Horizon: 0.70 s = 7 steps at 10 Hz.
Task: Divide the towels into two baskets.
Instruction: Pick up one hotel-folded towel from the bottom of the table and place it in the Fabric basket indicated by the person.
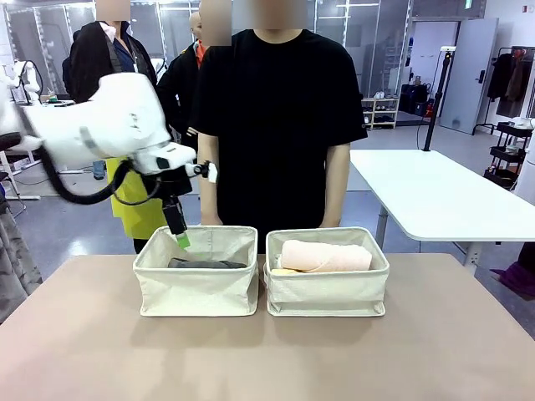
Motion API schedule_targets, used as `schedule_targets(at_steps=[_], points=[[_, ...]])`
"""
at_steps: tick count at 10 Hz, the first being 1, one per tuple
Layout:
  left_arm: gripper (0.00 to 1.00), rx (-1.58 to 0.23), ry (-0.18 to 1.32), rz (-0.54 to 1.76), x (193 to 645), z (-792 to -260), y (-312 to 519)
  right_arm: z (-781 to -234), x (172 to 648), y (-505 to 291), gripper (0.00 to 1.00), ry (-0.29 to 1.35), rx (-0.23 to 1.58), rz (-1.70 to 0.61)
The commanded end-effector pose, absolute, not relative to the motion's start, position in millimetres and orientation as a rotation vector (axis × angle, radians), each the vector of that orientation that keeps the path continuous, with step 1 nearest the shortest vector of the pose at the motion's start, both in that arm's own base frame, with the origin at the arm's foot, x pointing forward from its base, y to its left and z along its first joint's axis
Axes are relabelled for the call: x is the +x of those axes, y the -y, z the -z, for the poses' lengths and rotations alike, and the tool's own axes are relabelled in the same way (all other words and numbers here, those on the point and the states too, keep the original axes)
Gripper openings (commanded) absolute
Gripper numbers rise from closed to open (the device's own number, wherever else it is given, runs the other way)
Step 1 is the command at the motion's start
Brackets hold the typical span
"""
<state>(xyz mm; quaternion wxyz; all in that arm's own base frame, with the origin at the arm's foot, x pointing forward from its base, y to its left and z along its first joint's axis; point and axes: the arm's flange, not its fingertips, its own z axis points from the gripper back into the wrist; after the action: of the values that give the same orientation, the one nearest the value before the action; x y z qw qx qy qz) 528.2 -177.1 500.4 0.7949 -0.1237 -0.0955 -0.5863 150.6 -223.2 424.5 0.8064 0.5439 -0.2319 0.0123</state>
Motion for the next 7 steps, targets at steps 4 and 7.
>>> schedule_targets(at_steps=[4, 7], points=[[1.00, -0.765, 0.421, 0.982, 416.2, -528.8, 17.0, -427.0, 149.6, 222.9, 1.00, 0.508, 1.166, -0.036], [1.00, -1.028, 0.405, 0.898, 392.4, -515.8, -86.5, -427.0, 149.6, 222.9, 1.00, 0.508, 1.166, -0.036]])
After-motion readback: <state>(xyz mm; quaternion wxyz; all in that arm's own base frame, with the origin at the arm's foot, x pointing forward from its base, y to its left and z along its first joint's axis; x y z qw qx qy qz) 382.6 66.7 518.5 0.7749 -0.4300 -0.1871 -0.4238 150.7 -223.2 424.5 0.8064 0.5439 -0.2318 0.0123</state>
